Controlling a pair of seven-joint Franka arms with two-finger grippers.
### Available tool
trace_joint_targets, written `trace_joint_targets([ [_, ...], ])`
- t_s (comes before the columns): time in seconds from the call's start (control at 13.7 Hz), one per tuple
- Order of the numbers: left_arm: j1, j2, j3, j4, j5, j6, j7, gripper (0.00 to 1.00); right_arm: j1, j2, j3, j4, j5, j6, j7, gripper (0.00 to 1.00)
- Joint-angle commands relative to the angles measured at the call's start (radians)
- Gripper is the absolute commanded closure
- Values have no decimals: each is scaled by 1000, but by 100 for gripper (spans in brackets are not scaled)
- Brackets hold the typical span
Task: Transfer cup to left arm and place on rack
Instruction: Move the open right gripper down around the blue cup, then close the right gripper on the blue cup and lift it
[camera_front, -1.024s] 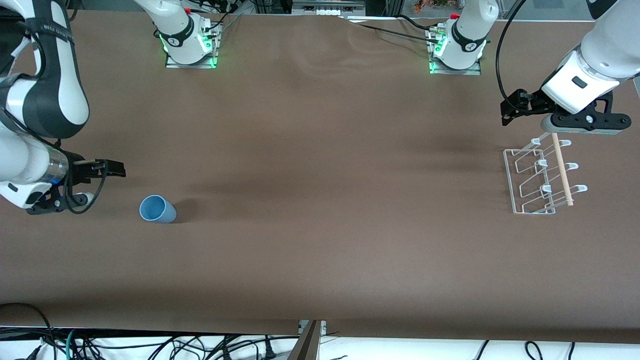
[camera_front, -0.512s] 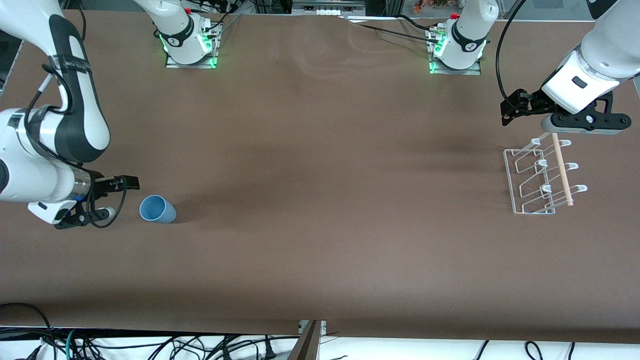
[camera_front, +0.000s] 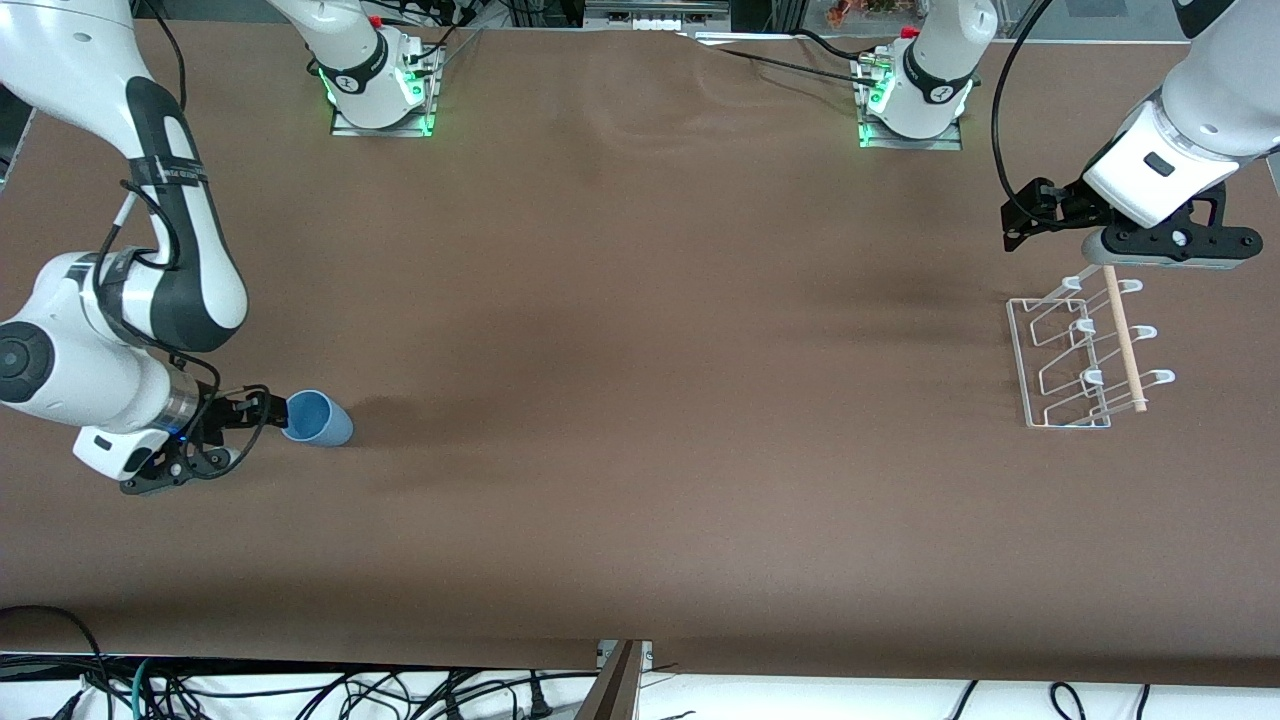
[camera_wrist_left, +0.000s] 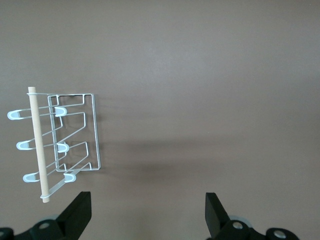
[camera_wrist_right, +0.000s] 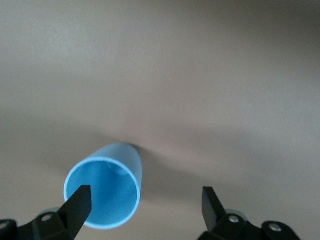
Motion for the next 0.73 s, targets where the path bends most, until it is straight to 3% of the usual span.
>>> trace_joint_targets([
  [0.0, 0, 10, -3, 24, -4, -10, -8, 0, -5, 35, 4, 10, -25, 16, 13, 2],
  [0.51, 0, 10, -3, 24, -4, -10, -8, 0, -8, 75, 3, -18, -31, -38, 25, 2],
  [0.59, 2, 10, -3, 24, -4, -10, -8, 0, -7, 84, 3, -16, -26, -38, 28, 16],
  [0.66, 0, 10, -3, 24, -4, -10, -8, 0, -10, 87, 3, -16, -23, -39, 45, 66],
])
